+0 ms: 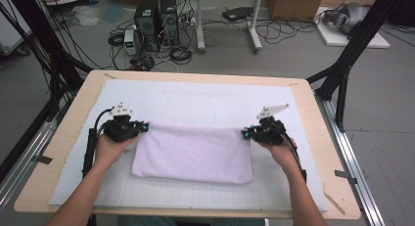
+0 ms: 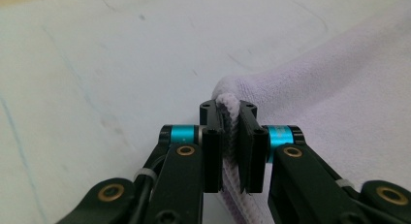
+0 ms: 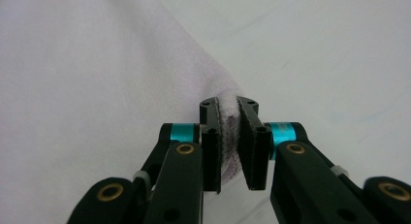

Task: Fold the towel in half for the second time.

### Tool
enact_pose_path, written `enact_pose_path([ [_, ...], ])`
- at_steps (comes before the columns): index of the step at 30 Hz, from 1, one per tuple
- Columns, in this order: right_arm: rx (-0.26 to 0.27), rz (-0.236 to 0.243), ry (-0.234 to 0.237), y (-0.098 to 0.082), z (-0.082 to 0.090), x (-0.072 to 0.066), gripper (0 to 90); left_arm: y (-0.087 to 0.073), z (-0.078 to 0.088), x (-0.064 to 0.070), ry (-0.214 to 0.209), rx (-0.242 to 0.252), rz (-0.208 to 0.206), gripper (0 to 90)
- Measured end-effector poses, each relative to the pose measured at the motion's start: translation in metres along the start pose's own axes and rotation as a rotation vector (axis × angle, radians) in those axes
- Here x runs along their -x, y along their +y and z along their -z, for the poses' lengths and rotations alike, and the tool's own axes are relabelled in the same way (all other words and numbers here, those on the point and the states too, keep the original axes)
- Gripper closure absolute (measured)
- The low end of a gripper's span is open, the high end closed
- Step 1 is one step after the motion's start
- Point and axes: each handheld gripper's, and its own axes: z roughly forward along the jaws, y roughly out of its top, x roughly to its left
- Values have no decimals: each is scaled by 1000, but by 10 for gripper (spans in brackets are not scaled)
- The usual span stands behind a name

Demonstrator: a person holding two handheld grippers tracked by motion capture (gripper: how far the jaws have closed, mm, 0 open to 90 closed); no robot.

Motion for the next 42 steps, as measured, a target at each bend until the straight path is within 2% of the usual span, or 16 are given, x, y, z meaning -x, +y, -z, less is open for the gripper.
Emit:
enact_pose_path([
  [4,9,18,-82,42,3,25,799,38,-11,-14,32,20,-18,813],
  [5,19,18,-103,48,3,30,750,45,-16,-18,40,10,-8,779],
  [6,36,10,-136,53,2,35,619,50,-20,-23,77,-14,10,662],
  [7,32,-19,-164,56,-1,40,574,52,-23,-27,101,-40,30,565],
  [9,30,-65,-145,56,-4,46,543,49,-23,-32,86,-47,60,543],
  [13,30,-35,-93,44,-9,28,544,29,-17,-26,39,-66,22,540],
  [16,14,-40,-50,32,-10,15,538,13,-10,-17,4,-94,-1,544],
  [17,8,-33,-40,29,-10,10,536,7,-7,-13,-8,-80,-13,546],
  [22,-9,-8,-21,12,-12,-16,566,-16,2,8,-89,-78,-63,676],
  [23,-12,-5,-16,8,-13,-19,579,-19,2,10,-110,-104,-78,696],
  [27,-41,-13,-11,-10,-18,-29,580,-29,3,20,-140,-119,-117,716],
  [28,-76,-28,-1,-12,-20,-29,575,-32,3,22,-137,-130,-128,709],
  [30,-96,-8,-23,-15,-21,-32,594,-36,1,23,-130,-163,-156,696],
  [32,-76,-4,-33,-20,-21,-34,604,-43,0,23,-121,-172,-160,693],
  [38,-55,-34,-30,-33,-22,-31,602,-47,2,20,-128,-142,-141,688],
  [42,-27,-42,-40,-30,-21,-32,531,-45,3,20,-127,-118,-108,621],
])
